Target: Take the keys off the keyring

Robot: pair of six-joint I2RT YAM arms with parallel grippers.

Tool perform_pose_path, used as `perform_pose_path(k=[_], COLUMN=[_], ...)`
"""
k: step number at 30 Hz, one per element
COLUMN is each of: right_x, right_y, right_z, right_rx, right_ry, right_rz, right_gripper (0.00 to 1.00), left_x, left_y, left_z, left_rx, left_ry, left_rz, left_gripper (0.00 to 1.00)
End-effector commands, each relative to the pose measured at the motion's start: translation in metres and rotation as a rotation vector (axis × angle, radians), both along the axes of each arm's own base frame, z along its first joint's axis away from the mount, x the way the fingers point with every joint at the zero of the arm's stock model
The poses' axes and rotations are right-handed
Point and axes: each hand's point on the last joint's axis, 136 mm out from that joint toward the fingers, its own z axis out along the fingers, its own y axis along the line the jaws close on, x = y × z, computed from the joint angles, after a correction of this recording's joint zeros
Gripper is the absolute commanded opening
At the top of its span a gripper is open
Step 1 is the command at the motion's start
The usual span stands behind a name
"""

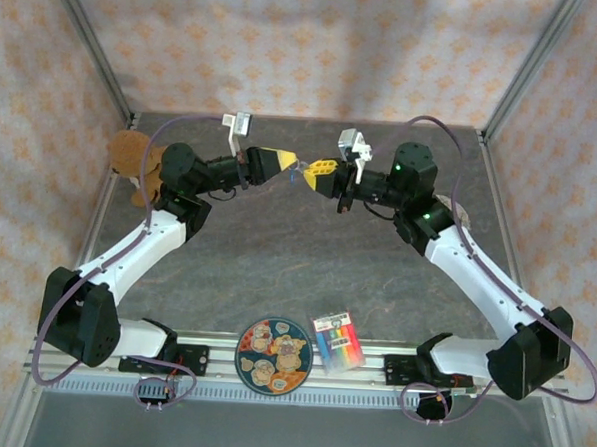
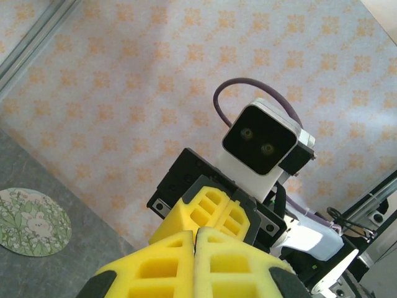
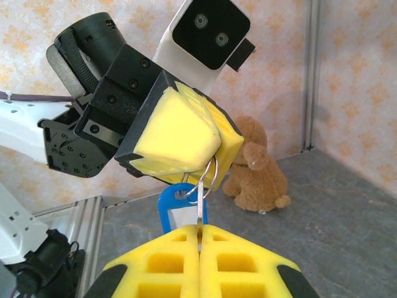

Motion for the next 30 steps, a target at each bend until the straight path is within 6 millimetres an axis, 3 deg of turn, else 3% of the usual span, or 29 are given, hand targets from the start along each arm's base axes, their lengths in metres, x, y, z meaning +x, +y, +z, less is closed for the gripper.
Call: perform_pose_path(k=[1, 3, 9, 19, 30], right_x=[-0.003, -0.002, 0.002, 0.014, 0.031], right_y=[-0.002, -0.002, -0.006, -0.006, 0.004], right_z=[0.009, 0.01, 0.007, 0.003, -0.005], right_rx=[0.016, 0.006, -0.037, -0.073, -0.103], right_ry=[-0.03, -0.01, 0.034, 0.101, 0.165], right_rz=[-0.026, -0.022, -0.016, 0.022, 0.092], right_gripper=[0.0, 0.0, 0.0, 0.0, 0.0], left_x=[-0.001, 0.0, 0.001, -0.006, -0.012], left_y=[0.016, 0.018, 0.031, 0.04, 0.052], left_z=[0.027, 0.023, 0.009, -0.009, -0.024], left_rx=[-0.053, -0.025, 0.078, 0.208, 0.3], left_ry=[-0.103, -0.104, -0.118, -0.125, -0.125], left_rz=[0.086, 0.115, 0.227, 0.292, 0.366], left_gripper=[0.01, 0.15, 0.35, 0.47, 0.49])
